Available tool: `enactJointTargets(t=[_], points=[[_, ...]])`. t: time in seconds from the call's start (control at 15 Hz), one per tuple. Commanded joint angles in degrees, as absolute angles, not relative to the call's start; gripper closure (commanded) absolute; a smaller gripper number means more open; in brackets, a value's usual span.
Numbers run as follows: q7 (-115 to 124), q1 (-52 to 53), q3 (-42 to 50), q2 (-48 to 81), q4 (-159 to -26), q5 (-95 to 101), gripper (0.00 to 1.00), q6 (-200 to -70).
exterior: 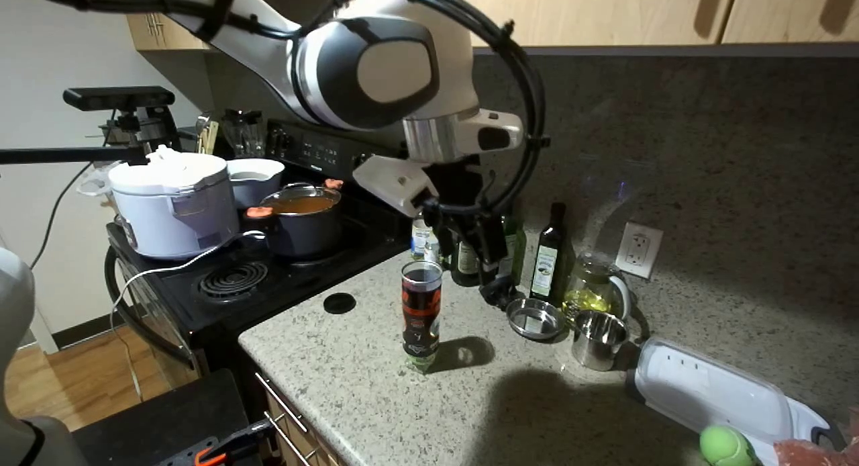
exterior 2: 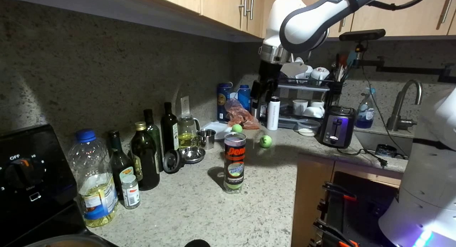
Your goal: Put the two tennis balls inside the container then place the black lid on top of the container
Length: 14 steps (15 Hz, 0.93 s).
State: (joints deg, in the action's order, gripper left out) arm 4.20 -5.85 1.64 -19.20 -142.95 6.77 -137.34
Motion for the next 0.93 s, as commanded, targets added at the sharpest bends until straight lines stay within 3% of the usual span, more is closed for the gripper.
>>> enactJointTargets(t=[0.0,0.67,0.87], points=[[9.09,-8.61,2.41,-11.47,-139.55,8.44,0.0,-145.02],[20.55,-10.8,7.5,5.85,-126.58,13.83,0.0,-149.15],[17.26,-10.07,8.58,5.57,-127.71,11.16,0.0,-149.24]])
